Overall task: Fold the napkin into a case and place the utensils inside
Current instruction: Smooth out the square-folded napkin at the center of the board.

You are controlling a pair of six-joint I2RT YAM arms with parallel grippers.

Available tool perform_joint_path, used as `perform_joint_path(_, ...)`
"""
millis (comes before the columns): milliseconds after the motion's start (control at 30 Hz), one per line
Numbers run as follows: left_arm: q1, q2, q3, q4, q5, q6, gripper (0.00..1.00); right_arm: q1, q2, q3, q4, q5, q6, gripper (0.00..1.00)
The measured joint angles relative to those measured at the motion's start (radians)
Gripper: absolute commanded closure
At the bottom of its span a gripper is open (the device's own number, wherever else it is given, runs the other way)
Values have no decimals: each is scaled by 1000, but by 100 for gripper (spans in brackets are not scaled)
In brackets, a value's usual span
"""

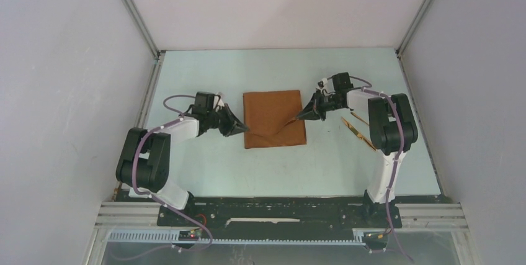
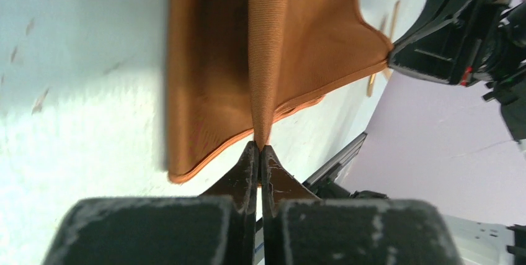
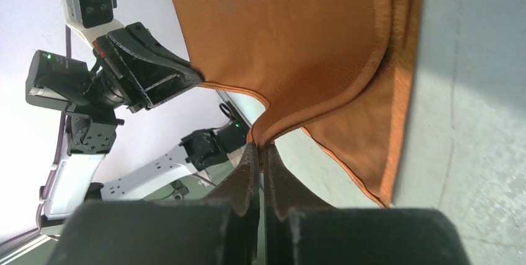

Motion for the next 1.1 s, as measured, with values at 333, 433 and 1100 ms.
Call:
perform_joint_path(333, -43, -55, -171, 13, -22, 8, 100, 12, -10, -143, -20, 25, -77, 100)
perform_joint_path(433, -48, -57, -183, 18, -31, 8, 100, 12, -23, -160, -21, 33, -90, 100)
perform_joint_path(1100, -72, -63, -195, 39, -39, 15, 98, 1, -61, -207, -21, 53, -124, 100)
